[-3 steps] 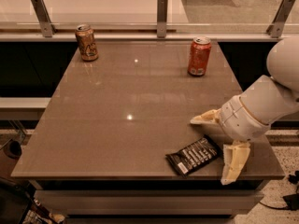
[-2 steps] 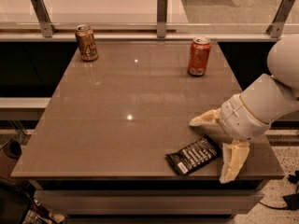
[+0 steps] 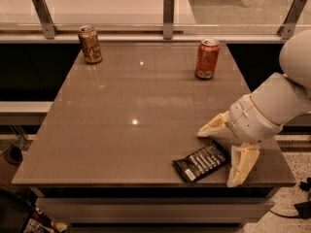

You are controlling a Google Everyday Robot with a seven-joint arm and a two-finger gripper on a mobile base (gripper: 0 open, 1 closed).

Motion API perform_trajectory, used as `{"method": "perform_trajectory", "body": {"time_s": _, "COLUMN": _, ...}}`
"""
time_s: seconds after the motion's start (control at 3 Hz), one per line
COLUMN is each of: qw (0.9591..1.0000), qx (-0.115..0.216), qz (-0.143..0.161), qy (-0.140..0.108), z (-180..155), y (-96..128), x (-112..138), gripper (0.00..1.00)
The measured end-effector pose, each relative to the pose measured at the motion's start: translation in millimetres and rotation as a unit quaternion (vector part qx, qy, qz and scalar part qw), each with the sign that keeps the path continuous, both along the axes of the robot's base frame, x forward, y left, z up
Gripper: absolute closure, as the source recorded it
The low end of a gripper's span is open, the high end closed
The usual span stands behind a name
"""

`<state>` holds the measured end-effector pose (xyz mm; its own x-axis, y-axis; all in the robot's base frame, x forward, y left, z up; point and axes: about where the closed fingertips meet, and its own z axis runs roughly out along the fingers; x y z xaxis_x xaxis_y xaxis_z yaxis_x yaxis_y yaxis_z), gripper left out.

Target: Move rxbar chocolate near orange can

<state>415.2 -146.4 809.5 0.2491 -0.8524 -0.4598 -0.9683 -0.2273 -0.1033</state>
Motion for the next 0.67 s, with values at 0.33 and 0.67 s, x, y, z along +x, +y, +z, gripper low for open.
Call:
{"method": "perform_trajectory", "body": {"time_s": 0.33, "qw": 1.0000, "qx": 0.000, "qz": 0.000, "qy": 0.000, "z": 7.0, "y": 0.0, "x": 0.0, "gripper": 0.17}}
{"method": "perform_trajectory", "body": {"time_s": 0.67, "qw": 1.0000, "qx": 0.000, "qz": 0.000, "qy": 0.000, "z": 9.7, "y": 0.0, "x": 0.0, "gripper": 0.00}}
